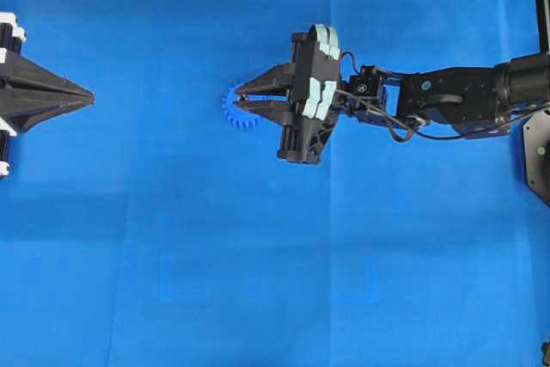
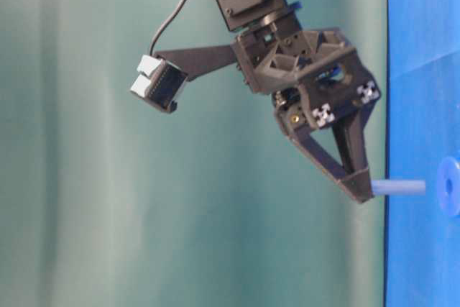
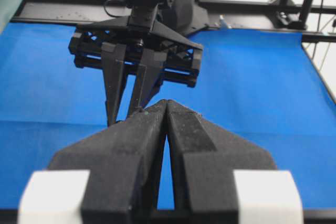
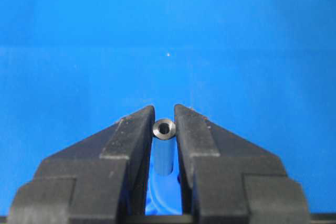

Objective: Insert the shaft placed at a random location into the center hole of the small gear at another random location.
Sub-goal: 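Carry the shaft with the right gripper over the blue gear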

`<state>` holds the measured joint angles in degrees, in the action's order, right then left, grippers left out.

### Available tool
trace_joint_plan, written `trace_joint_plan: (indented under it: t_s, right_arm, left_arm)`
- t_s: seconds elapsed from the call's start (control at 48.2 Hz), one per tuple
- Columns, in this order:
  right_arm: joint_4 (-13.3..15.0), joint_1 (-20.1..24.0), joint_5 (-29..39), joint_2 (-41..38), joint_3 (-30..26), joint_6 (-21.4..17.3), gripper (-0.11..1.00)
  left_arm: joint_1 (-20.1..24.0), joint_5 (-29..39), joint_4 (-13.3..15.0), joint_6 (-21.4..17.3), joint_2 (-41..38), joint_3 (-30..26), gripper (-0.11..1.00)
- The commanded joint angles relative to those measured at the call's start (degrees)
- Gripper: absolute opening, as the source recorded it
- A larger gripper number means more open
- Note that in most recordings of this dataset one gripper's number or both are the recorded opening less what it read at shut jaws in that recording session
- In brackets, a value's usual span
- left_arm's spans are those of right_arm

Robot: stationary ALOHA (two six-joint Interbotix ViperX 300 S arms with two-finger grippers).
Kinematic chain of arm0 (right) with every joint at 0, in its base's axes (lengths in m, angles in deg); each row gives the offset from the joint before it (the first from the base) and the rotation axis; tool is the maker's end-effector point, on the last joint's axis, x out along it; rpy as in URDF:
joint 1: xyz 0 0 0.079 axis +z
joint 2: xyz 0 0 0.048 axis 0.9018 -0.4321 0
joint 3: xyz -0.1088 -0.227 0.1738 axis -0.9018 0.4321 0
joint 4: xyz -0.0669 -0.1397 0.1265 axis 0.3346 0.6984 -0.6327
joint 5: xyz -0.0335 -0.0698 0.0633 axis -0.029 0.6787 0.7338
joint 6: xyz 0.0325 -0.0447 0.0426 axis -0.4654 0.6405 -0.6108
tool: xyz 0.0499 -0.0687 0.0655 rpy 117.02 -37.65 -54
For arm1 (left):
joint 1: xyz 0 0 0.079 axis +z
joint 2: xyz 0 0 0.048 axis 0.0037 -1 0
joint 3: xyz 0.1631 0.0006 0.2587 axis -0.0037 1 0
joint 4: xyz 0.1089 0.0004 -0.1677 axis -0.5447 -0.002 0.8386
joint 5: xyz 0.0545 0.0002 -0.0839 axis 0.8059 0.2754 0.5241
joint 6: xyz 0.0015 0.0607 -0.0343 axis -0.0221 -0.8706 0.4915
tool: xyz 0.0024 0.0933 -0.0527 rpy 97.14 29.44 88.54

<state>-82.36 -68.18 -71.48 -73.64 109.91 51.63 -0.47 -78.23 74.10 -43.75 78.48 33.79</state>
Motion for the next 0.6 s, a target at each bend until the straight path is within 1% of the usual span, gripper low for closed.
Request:
trace_joint_plan:
  t_s: [0.0,0.27,0.581]
  right_arm:
    - [0.1,0.2,-0.3,0.4,-1.5,0.2,0.03]
    - [0.1,0.3,-0.4,-0.1,-1.1,0.2,0.03]
    - [0.0,0.1,-1.9,-4.0,-1.4,0.2,0.03]
  left_arm:
    - [-0.1,-0.4,-0.1,0.1,-0.2,-0.6,0.00]
    - [-0.1,-0.4,0.0,0.1,-0.2,-0.6,0.00]
    - [-0.1,-0.4,-0.1,0.1,-0.2,-0.5,0.00]
